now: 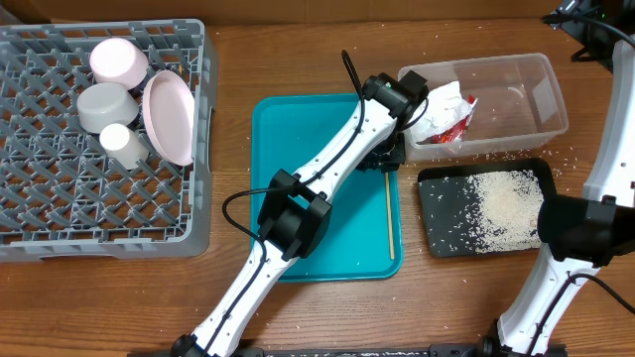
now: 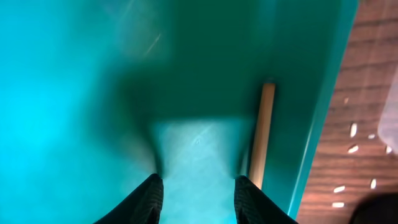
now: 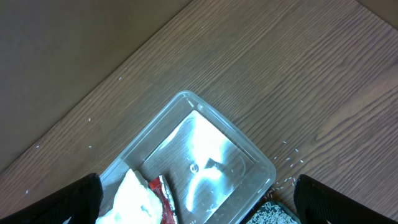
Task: Sort waste into correct bins and load items into the dishwasher
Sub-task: 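Reach the left gripper back and grasp the second chopstick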
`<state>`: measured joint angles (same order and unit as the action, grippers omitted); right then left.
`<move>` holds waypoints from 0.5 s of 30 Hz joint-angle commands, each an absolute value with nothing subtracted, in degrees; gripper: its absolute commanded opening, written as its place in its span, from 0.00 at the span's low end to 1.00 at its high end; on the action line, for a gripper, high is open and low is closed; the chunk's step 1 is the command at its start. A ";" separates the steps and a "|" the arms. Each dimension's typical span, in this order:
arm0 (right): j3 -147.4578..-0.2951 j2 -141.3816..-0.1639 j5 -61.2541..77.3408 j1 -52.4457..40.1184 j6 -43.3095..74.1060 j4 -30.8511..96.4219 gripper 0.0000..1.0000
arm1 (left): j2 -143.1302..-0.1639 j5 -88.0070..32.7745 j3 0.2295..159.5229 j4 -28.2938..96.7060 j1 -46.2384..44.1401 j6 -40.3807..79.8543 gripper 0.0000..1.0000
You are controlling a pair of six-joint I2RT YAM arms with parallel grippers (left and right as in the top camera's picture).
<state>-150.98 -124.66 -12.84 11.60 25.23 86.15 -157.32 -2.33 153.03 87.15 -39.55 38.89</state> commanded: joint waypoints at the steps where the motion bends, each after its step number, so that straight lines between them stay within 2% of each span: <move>1: -152.68 -123.83 -13.26 11.64 25.34 85.78 1.00 | -159.26 -2.55 153.36 86.13 -40.14 39.86 0.38; 11: -152.68 -123.83 -13.26 11.64 25.34 85.78 1.00 | -159.17 -3.49 155.17 89.54 -38.17 39.79 0.36; 15: -152.68 -123.83 -13.26 11.64 25.34 85.76 1.00 | -159.17 -8.45 157.93 91.22 -36.71 37.15 0.37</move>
